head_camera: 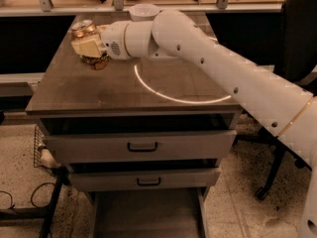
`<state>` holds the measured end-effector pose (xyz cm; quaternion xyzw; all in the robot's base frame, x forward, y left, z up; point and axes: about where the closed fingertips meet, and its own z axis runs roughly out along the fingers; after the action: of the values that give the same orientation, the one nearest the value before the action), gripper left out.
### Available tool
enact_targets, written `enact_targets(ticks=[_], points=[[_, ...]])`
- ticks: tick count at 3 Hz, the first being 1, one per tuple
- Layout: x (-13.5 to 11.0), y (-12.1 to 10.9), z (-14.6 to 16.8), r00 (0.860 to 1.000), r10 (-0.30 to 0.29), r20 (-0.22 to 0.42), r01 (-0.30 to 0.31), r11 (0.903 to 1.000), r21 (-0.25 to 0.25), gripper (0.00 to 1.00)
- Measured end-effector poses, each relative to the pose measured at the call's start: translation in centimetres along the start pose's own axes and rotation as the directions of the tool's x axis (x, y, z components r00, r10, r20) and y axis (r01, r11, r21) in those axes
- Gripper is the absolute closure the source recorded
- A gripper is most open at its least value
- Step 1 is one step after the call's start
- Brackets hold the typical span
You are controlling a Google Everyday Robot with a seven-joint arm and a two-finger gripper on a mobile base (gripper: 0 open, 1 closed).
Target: Place orange can upright
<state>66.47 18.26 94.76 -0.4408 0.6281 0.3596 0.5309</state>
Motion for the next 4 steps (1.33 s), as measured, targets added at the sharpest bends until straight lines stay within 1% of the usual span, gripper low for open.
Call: enact_targets(ticks=[1, 2, 4], points=[[1.0, -0.1, 1.0, 1.000, 0.019, 0.022, -0.018, 0.9996, -0.021, 1.00], [2.2, -0.2, 2.1, 0.999, 0.030, 0.026, -0.029, 0.9988, -0.039, 1.00], [4.6, 0.2, 3.5, 0.998, 0.031, 0.053, -0.027, 0.9964, -0.080, 1.00]])
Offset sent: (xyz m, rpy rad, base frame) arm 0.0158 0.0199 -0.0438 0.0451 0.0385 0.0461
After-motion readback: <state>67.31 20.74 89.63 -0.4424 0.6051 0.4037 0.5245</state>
